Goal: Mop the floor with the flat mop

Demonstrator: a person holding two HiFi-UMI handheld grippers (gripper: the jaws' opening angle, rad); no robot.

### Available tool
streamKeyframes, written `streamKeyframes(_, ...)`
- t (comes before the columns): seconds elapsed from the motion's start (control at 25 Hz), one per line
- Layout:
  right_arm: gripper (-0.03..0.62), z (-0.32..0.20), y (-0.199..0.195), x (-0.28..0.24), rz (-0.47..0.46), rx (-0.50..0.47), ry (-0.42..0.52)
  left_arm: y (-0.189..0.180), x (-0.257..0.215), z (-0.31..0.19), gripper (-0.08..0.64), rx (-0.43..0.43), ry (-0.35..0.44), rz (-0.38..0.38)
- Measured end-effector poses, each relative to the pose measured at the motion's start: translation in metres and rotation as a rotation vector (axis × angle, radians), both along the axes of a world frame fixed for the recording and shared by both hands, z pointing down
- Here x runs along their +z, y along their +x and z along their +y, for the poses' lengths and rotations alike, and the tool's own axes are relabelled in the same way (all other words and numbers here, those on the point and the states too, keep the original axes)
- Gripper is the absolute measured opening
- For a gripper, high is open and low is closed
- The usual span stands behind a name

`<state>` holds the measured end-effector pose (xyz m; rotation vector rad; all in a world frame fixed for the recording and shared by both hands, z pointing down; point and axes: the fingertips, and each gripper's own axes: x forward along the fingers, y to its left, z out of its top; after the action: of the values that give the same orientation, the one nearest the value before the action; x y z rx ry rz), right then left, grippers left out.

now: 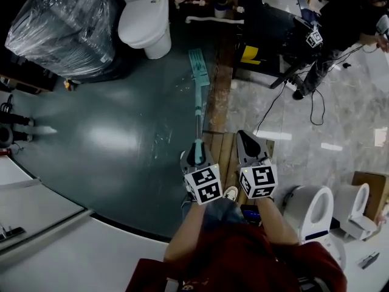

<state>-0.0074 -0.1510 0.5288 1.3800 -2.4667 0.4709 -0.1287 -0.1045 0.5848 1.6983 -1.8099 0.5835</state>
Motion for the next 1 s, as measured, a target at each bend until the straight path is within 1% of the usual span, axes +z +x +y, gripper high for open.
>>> streamKeyframes(0.36, 0.017, -0.061, -0.023, 0.016, 0.001, 0.042, -0.016, -0.027, 0.011, -0.073, 0.123, 0.028, 0.007, -0.013)
streamKeyframes(0.64, 0.017, -0.096, -0.045, 0.035, 0.000, 0.064, -0.043, -0.045, 0.023, -0.129, 0.123, 0.051, 0.023, -0.014)
streamKeyframes(1.0, 0.017, -0.141, -0.079, 0.052, 0.019, 0.099, -0.034, -0.080, 0.040, -0.190, 0.123, 0.064, 0.044, 0.005)
